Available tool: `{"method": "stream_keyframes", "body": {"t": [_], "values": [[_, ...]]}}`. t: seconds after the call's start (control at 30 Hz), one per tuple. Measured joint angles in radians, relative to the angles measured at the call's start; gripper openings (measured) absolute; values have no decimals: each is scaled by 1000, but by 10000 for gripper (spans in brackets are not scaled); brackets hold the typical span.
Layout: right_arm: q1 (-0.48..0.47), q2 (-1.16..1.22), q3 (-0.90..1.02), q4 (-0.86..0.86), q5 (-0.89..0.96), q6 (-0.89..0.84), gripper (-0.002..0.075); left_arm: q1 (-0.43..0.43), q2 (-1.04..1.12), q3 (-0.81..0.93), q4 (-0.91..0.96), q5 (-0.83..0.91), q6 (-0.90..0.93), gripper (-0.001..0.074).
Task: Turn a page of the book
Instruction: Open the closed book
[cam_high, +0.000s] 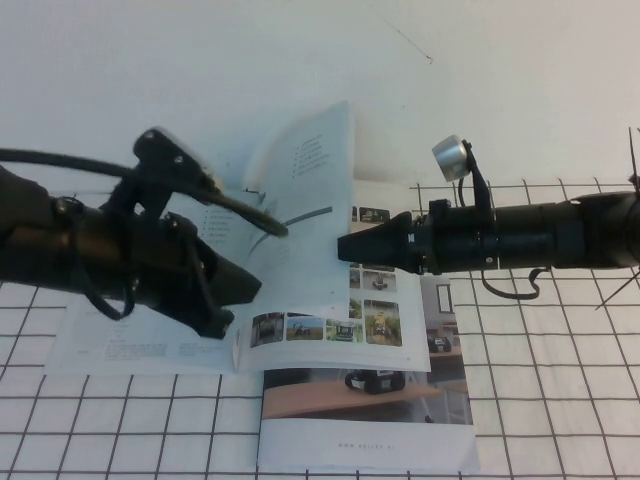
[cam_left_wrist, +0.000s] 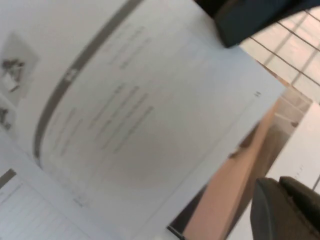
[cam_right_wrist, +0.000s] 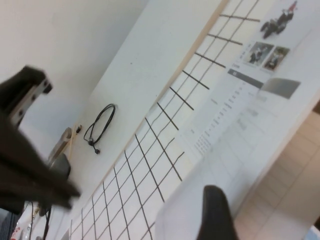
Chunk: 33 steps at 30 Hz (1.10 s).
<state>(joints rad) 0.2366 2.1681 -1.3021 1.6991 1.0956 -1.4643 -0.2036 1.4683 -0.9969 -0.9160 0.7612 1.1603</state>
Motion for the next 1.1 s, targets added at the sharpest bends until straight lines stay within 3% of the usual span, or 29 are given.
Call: {"method": "stream_keyframes", "body": {"t": [0.17,0.33,0.53,0.83,1.1], "values": [[17,0,-37,0,7,17,435,-140,-29,0,197,-5,-108,-3],[38,0,-43,0,15,23,435,-303,-29,25,440,-148,-312,-3],[50,0,-43,0,14,27,435,-432,-29,102,509,-331,-422,-3],[50,0,-43,-2,18,29,435,-460,-29,285,511,-681,-489,-3],[60,0,-43,-2,47,31,435,-460,-29,330,463,-887,-501,-3]]}}
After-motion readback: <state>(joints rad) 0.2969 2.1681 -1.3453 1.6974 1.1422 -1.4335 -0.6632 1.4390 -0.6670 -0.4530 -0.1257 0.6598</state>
